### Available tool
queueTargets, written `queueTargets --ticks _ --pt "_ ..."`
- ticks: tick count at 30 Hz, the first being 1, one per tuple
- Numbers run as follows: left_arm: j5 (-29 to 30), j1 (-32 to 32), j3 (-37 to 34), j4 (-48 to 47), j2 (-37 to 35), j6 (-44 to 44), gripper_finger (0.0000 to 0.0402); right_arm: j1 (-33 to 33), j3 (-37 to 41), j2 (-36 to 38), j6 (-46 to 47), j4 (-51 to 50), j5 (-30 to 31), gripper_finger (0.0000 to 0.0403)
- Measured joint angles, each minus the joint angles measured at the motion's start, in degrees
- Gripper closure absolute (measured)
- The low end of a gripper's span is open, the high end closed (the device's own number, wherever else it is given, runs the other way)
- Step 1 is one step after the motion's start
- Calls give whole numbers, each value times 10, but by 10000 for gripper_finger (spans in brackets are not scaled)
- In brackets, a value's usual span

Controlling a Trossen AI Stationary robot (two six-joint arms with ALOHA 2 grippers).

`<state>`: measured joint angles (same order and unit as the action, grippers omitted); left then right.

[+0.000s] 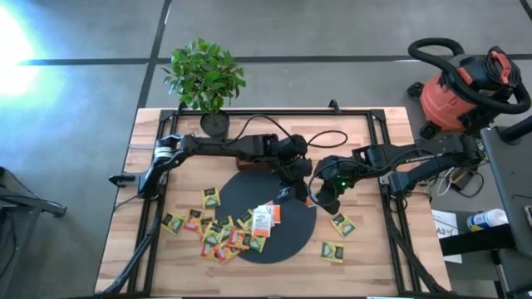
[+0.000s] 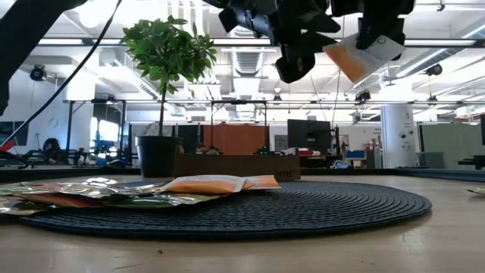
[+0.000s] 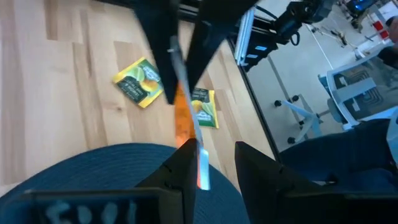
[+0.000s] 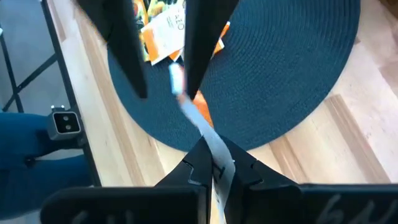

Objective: Pick & Place Tea
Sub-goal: Put the white tea bag into the right slot of the wooden organizer

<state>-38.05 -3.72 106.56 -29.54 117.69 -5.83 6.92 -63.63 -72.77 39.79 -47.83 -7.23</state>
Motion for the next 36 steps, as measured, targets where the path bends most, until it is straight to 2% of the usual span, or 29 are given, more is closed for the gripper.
queueTargets --ticks 7,12,18,26,30,33,36 --pt "22 6 -3 2 -1 7 319 -1 -22 0 0 -2 9 394" --pt "42 2 -13 -10 2 9 319 -1 -28 1 9 2 -30 394" --pt "52 0 -19 -8 1 7 319 0 -29 4 18 2 -31 394" --pt "72 8 -20 -11 1 6 319 -7 -46 4 4 5 4 394" --pt "75 6 -20 -66 -7 17 319 -20 -48 4 -11 4 17 394" --pt "88 4 -23 -112 -26 38 319 -30 -50 4 -40 5 31 394" --pt "122 4 -53 -113 -68 44 319 -51 -49 3 -84 6 49 394"
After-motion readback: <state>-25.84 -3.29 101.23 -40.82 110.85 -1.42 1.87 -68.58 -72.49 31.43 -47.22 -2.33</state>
